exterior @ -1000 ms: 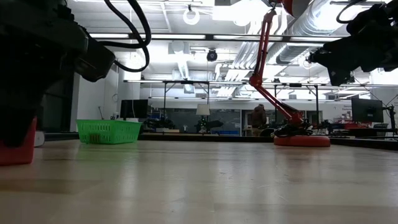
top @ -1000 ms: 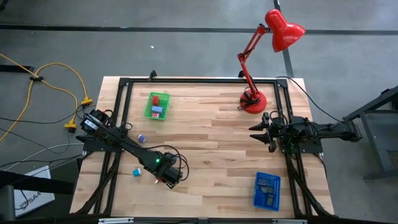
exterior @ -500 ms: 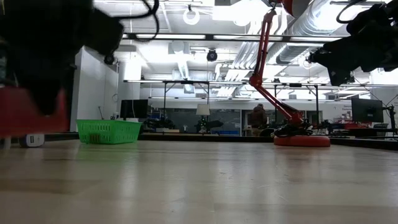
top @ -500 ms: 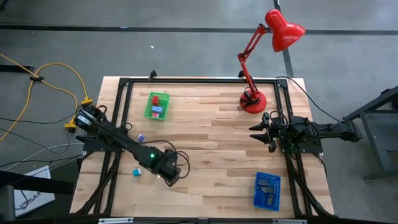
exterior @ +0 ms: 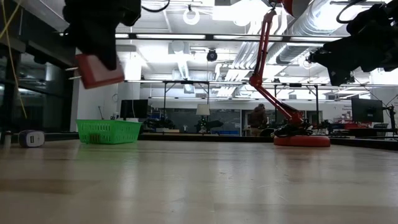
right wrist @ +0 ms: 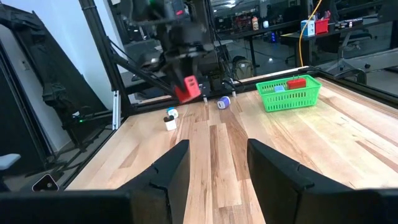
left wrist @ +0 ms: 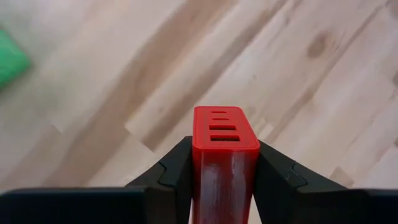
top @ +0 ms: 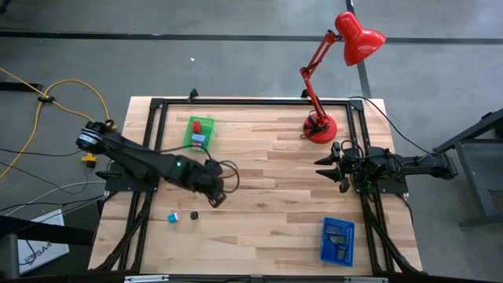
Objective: Pick & Place Office items
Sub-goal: Put the red charger adapter into the green bin
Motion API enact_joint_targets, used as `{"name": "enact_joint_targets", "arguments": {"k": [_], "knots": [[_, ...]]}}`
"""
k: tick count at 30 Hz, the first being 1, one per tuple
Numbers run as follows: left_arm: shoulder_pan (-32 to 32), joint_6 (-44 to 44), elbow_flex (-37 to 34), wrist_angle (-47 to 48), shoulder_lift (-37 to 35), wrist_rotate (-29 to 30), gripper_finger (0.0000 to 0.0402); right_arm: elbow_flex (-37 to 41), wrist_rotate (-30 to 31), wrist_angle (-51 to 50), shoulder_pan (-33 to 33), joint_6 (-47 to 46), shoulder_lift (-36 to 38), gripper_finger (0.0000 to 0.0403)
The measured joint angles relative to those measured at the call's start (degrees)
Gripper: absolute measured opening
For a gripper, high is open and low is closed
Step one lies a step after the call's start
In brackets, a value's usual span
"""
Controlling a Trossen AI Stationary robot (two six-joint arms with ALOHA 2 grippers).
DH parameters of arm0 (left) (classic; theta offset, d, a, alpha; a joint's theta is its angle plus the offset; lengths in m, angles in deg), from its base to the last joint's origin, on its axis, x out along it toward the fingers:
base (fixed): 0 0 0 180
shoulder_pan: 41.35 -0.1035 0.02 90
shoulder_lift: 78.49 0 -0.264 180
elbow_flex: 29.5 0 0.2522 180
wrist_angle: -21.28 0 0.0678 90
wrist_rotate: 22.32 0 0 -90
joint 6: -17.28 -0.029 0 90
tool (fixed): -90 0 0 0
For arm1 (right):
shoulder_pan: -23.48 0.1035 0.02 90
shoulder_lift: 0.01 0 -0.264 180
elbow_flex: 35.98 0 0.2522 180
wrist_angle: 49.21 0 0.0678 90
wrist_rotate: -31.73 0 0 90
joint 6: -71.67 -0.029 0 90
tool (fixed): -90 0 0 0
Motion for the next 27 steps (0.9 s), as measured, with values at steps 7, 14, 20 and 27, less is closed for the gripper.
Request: {"name": "enact_joint_targets", "arguments": {"k": [7,14,20,27], "knots": [[-4.5,-2.6,0.0,0.4,-2.0,1.3,0.0117,0.0,0.0,0.0,0.0,0.0,0.0,0.0146],[-13.2,-2.6,0.0,0.3,-2.0,3.3,0.0119,0.0,0.0,0.0,0.0,0.0,0.0,0.0146],[-24.4,-5.5,0.0,0.6,-2.0,3.4,0.0120,0.0,0.0,0.0,0.0,0.0,0.0,0.0146],[-37.8,-11.7,0.0,1.1,-1.9,3.4,0.0120,0.0,0.0,0.0,0.0,0.0,0.0,0.0146]]}}
